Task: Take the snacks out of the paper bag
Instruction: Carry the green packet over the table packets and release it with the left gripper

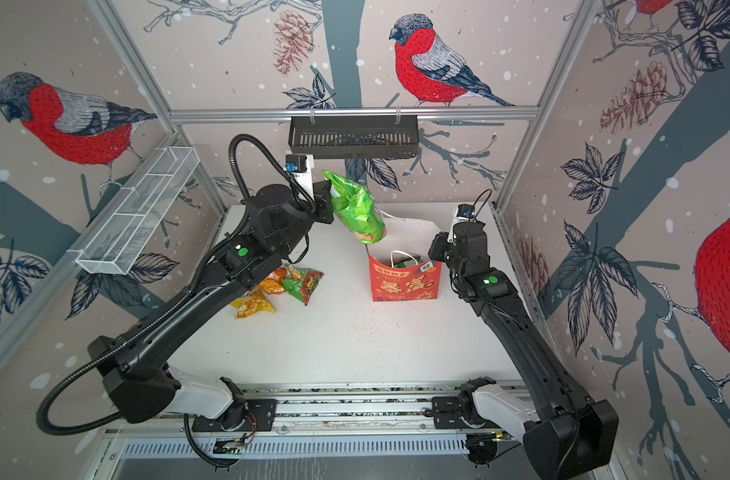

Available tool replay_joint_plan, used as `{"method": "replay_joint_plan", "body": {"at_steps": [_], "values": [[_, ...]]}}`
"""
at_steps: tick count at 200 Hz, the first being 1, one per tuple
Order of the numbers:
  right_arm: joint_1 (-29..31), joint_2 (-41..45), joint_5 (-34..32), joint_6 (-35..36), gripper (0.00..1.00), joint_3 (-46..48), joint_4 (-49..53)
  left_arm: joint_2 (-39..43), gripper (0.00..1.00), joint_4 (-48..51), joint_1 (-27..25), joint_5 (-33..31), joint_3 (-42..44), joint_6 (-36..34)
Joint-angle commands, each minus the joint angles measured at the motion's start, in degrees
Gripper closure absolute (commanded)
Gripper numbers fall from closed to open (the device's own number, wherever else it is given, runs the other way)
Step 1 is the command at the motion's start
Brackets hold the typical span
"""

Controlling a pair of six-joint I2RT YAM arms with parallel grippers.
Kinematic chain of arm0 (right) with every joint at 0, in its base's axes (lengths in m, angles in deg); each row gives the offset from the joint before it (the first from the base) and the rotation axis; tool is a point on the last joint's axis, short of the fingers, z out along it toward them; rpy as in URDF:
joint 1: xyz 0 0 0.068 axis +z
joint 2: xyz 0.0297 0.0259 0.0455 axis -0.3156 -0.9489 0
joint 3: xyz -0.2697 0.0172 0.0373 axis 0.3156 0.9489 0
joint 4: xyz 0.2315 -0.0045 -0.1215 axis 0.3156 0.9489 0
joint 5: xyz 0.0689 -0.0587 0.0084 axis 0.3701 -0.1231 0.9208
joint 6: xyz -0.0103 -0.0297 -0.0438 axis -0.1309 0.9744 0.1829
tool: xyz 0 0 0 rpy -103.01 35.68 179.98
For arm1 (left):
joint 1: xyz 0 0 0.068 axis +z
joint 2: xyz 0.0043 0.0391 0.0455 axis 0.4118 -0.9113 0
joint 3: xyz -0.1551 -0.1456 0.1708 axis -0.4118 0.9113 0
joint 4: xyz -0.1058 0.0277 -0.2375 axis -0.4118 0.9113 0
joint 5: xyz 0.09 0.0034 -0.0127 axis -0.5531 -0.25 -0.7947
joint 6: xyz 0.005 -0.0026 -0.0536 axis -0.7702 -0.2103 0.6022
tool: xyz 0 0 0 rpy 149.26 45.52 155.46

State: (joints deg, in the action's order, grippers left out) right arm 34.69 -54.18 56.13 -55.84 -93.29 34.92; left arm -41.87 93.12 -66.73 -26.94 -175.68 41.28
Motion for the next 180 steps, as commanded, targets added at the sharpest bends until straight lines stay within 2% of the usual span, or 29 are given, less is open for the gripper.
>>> {"method": "replay_joint_plan", "body": {"at_steps": [1, 19, 49, 95, 115, 138, 161, 180], "values": [[-0.4, 0.2, 1.0, -0.5, 1.00, 0.1, -3.0, -0.3, 1.00, -0.5, 0.4, -3.1, -2.5, -1.3], [-0.6, 0.2, 1.6, -0.5, 1.00, 0.1, -2.9, 0.4, 1.00, -0.6, 0.8, -4.8, -2.6, -1.3], [-1.0, 0.9, 3.4, -0.6, 1.00, 0.2, -2.9, 5.1, 1.00, -1.7, 1.8, -10.6, 2.2, -0.7], [-1.3, 1.5, 5.1, -0.8, 1.00, 1.4, -4.0, 12.4, 1.00, -0.5, 6.5, -12.4, 10.4, 2.4], [-1.4, 1.4, 6.3, -1.2, 1.00, 1.9, -4.7, 13.8, 1.00, -0.1, 9.4, -12.5, 14.3, 4.2], [-1.5, 1.2, 7.2, -0.9, 1.00, 2.0, -4.6, 15.5, 1.00, -0.4, 12.8, -9.4, 18.8, 7.7], [-1.6, 1.6, 7.1, -0.5, 1.00, 2.5, -4.5, 16.6, 1.00, -1.8, 14.1, -10.0, 22.4, 7.9], [-1.7, 2.0, 7.5, -0.6, 1.00, 3.2, -4.8, 15.4, 1.00, -0.4, 17.4, -8.9, 23.5, 8.7]]}}
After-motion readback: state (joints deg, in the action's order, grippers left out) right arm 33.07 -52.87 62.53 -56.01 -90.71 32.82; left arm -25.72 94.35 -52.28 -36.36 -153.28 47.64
